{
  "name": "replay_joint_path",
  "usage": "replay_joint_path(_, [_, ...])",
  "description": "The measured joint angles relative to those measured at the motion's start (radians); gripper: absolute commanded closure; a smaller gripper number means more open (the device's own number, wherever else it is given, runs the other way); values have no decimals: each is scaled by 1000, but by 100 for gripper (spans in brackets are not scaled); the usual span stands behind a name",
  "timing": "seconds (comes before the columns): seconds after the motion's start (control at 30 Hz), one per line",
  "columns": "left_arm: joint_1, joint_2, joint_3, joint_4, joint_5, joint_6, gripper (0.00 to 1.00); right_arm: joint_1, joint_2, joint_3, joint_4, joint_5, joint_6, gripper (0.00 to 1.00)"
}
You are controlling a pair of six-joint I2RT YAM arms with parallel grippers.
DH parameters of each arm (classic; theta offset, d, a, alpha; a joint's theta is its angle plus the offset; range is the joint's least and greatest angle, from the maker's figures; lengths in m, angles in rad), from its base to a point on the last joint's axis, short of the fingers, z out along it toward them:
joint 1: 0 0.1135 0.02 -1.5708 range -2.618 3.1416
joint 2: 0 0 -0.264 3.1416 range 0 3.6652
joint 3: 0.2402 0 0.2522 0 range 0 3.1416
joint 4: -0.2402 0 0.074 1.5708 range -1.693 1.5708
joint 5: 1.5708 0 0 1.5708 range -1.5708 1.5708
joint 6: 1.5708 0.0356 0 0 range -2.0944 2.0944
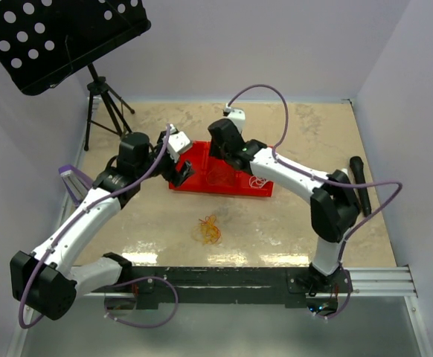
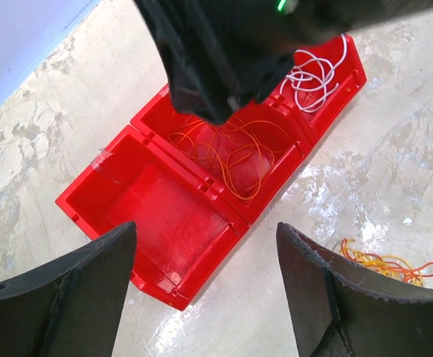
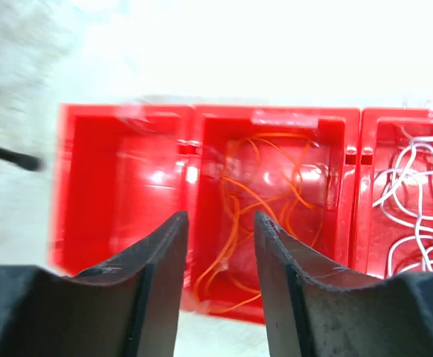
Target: Untangle the cables
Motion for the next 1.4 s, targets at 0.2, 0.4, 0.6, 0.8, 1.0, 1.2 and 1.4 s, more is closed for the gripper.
replay_joint_path(0.2, [2,0,-32,-3,37,5,15,0,-131,-57,6,-30,11,55])
replay_joint_path(0.4, [-7,46,-61,-132,249,140,15,0,-331,-315,45,-101,38,56])
replay_joint_path(0.6, [-111,115,-96,-229,302,259,15,3,-584,-550,69,-148,94,58])
replay_joint_path(0.8, [-205,191,-97,-218,296,364,17,3,-668,-612,64,-152,121,60])
replay_joint_path(1.0, [-208,304,-97,-226,277,489,28,5,-671,-613,64,-152,132,67])
replay_joint_path(1.2, [-210,354,-67,-244,279,599,39,6,-672,-613,63,-152,141,73])
replay_joint_path(1.4, [-214,375,-20,-244,314,629,44,6,-681,-613,63,-152,150,77])
